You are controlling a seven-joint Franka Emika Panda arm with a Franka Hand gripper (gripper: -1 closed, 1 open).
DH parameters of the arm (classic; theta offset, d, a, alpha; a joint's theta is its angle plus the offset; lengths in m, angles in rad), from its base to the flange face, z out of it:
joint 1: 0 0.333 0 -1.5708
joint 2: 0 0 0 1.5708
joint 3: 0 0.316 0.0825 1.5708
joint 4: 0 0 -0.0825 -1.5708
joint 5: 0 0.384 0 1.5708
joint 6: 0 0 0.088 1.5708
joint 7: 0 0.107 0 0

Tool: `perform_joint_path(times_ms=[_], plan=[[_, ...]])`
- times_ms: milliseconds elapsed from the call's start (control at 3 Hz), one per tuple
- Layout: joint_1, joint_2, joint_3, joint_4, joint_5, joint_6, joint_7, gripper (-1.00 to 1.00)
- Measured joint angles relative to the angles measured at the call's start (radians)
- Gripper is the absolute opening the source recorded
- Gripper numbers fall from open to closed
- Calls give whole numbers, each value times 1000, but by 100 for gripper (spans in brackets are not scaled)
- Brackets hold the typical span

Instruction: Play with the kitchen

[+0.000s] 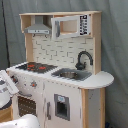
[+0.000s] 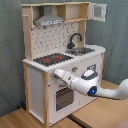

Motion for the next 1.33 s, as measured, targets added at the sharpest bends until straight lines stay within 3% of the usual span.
perform_joint_path(times_ms=[1333], plan=[[0,-14,-2,9,-2,-20,-469,-100]])
